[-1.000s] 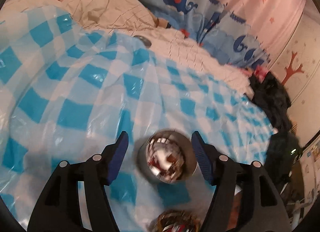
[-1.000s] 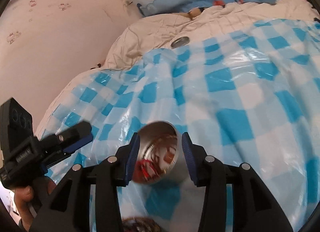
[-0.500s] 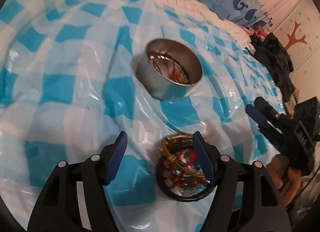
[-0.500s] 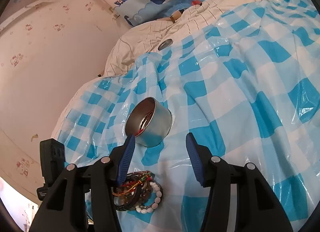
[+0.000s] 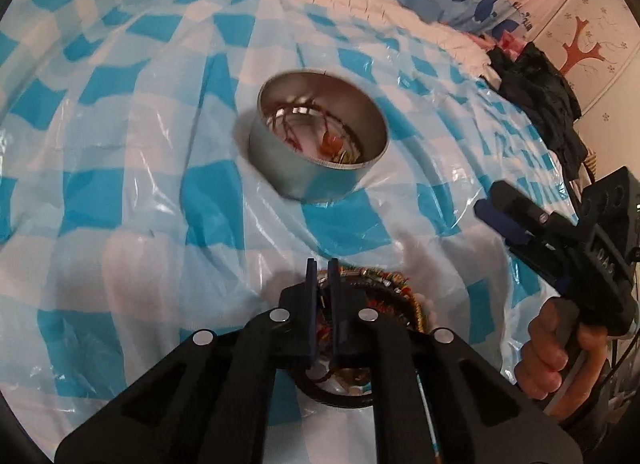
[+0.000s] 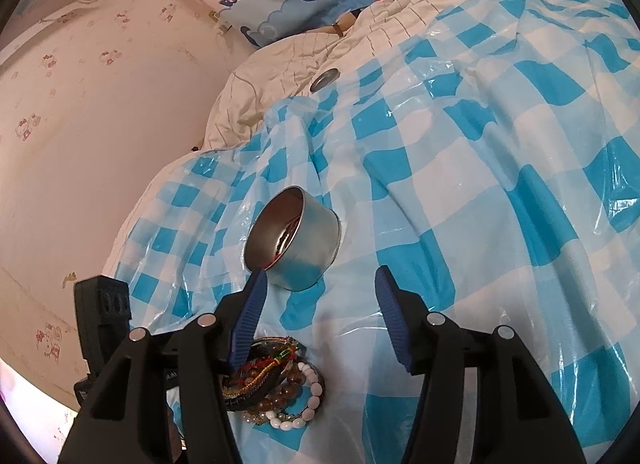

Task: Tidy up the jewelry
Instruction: 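Grasp the gold chain bracelet with the left tool while the right tool grasps the black leather bracelet, then carry the gold chain bracelet into the silver tin and open the left tool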

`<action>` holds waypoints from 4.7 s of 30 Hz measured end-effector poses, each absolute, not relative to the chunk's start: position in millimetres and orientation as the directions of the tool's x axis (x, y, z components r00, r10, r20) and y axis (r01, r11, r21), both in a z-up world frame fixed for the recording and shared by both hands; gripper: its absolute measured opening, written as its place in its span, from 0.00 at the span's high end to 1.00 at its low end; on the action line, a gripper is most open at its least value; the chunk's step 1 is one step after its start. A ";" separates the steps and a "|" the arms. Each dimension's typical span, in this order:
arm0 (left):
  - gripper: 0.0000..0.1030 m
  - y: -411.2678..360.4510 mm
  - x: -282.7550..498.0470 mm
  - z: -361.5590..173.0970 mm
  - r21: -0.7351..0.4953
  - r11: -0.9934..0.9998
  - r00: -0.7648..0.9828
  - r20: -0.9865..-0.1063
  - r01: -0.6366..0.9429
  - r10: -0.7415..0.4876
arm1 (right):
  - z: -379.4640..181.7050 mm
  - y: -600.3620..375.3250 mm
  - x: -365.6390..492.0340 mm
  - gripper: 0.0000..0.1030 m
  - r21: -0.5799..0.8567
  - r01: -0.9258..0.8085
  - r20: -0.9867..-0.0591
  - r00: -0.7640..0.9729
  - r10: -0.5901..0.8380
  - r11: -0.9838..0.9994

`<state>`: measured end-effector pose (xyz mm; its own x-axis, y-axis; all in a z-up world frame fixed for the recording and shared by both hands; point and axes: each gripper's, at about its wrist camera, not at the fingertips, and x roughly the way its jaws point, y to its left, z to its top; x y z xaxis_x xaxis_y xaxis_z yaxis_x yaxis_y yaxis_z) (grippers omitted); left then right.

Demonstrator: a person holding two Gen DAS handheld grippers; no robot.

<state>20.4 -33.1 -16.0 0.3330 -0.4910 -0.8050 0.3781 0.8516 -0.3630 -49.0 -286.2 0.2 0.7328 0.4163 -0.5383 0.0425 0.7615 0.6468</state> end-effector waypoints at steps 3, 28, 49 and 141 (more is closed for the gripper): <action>0.96 -27.8 21.7 -7.8 -0.376 0.846 0.354 -0.785 0.379 -0.508 | -0.2 -283.9 -48.9 0.47 0.645 0.037 -0.539 0.730 0.420 0.763; 0.97 23.3 32.7 35.3 -0.531 0.779 0.520 -0.585 0.333 -0.622 | 9.1 -160.5 -67.7 0.13 0.330 -0.408 -0.630 0.576 0.520 0.852; 0.76 4.9 72.3 -36.6 -0.309 0.931 0.448 -0.816 0.196 -0.366 | -18.0 -142.7 -55.8 0.29 0.264 -0.423 -0.716 0.517 0.470 0.867; 0.53 -14.8 95.5 -8.6 -0.643 0.756 0.448 -0.644 0.122 -0.620 | 42.1 -226.1 -53.7 0.33 0.380 -0.201 -0.471 0.798 0.376 0.903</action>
